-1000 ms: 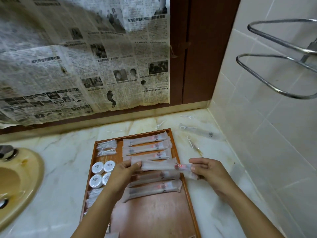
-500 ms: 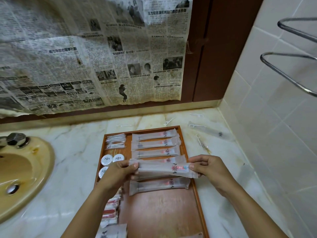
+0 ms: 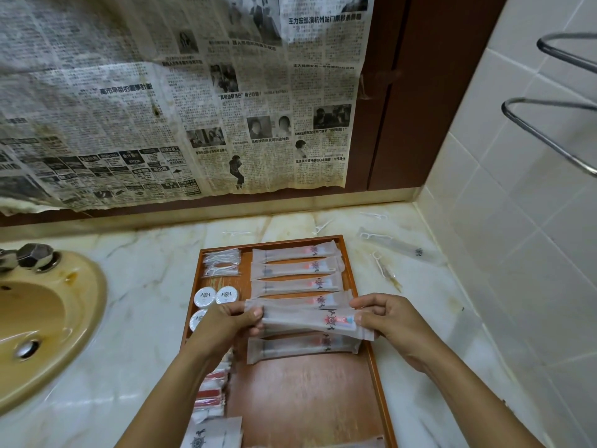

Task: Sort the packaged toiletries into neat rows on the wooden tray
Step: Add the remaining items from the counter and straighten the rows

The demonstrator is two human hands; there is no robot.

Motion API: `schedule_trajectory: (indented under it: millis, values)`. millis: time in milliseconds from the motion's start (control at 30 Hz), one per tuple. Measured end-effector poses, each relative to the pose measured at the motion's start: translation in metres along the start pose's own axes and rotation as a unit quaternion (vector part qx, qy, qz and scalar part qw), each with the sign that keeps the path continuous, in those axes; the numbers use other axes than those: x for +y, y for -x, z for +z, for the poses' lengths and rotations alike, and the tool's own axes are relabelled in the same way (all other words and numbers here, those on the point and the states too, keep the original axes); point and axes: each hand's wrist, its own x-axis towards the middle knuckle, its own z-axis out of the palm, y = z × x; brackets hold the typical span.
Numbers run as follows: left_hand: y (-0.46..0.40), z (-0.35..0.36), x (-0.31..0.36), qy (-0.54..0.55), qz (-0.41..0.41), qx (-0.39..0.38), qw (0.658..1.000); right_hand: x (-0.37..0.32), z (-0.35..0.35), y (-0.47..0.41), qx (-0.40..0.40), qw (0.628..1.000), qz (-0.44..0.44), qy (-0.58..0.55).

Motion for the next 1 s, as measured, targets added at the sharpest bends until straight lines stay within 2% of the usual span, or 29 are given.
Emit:
schedule_trajectory:
  millis: [167, 300, 467, 667, 1000]
  values:
    - [0.003, 0.0, 0.001, 0.012, -0.007, -0.001, 1.0, -0.001, -0.003, 0.001, -0.019, 1.0, 0.009, -0.015]
    - [0.003, 0.002, 0.001, 0.033, -0.013, -0.001, 0.999, -0.003, -0.003, 0.004, -0.036, 0.997, 0.018, -0.072]
    - [0.004, 0.003, 0.0, 0.051, -0.026, -0.013, 0.998, -0.004, -0.005, 0.003, -0.03, 0.995, 0.017, -0.096]
    - [0.007, 0.004, 0.002, 0.029, -0.019, -0.005, 0.999, -0.002, -0.004, 0.004, -0.018, 0.997, 0.009, -0.071]
    - [0.024, 0.004, -0.002, -0.104, -0.008, 0.019, 0.994, 0.014, -0.001, 0.004, 0.011, 0.997, -0.008, 0.069]
